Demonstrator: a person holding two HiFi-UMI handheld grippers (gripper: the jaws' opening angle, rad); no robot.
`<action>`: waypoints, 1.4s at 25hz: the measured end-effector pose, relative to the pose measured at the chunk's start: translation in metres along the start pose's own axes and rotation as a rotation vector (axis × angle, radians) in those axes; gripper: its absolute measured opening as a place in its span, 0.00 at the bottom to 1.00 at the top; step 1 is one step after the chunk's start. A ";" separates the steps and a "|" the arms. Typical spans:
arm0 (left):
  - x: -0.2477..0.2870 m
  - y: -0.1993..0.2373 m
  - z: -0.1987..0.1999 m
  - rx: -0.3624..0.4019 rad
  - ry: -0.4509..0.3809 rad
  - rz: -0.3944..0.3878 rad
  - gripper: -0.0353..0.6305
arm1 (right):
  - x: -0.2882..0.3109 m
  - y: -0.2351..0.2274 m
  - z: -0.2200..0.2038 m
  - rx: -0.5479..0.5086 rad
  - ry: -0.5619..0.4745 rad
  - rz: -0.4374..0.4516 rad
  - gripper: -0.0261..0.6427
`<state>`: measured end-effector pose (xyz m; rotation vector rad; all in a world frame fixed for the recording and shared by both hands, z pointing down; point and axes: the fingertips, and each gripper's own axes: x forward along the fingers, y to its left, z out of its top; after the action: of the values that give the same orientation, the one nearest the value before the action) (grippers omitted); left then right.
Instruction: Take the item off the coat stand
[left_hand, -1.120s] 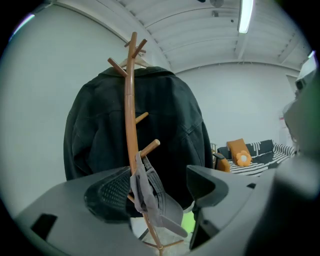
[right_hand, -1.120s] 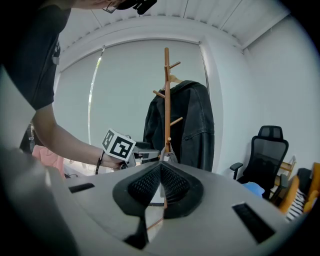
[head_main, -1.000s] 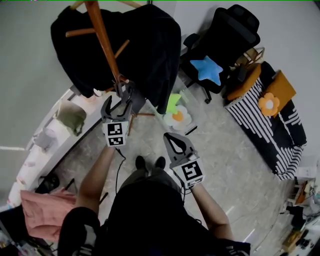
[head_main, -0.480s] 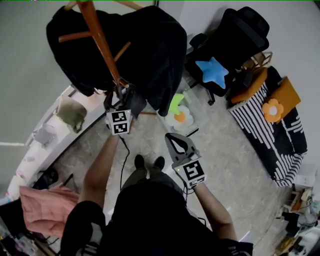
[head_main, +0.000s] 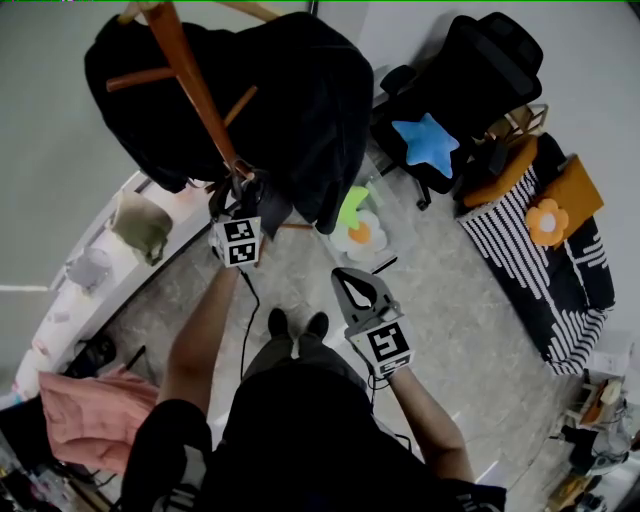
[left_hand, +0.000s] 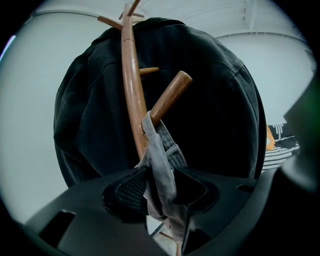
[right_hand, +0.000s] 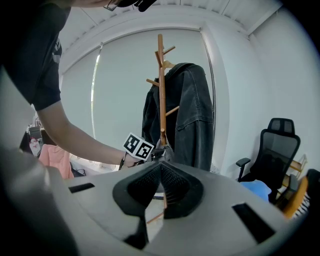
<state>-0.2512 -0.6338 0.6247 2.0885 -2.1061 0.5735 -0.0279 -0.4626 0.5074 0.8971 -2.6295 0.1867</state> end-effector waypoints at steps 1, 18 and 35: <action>0.000 0.001 0.000 0.006 0.000 0.005 0.32 | 0.000 -0.001 0.000 0.000 -0.001 -0.001 0.07; -0.033 -0.013 0.027 0.058 -0.058 -0.010 0.09 | 0.001 -0.008 -0.002 0.014 -0.001 0.008 0.07; -0.138 -0.025 0.076 -0.029 -0.186 -0.082 0.09 | -0.026 0.000 0.009 0.028 -0.071 -0.020 0.07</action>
<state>-0.2073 -0.5302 0.5119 2.2793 -2.0950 0.3489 -0.0112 -0.4493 0.4897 0.9551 -2.6881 0.1905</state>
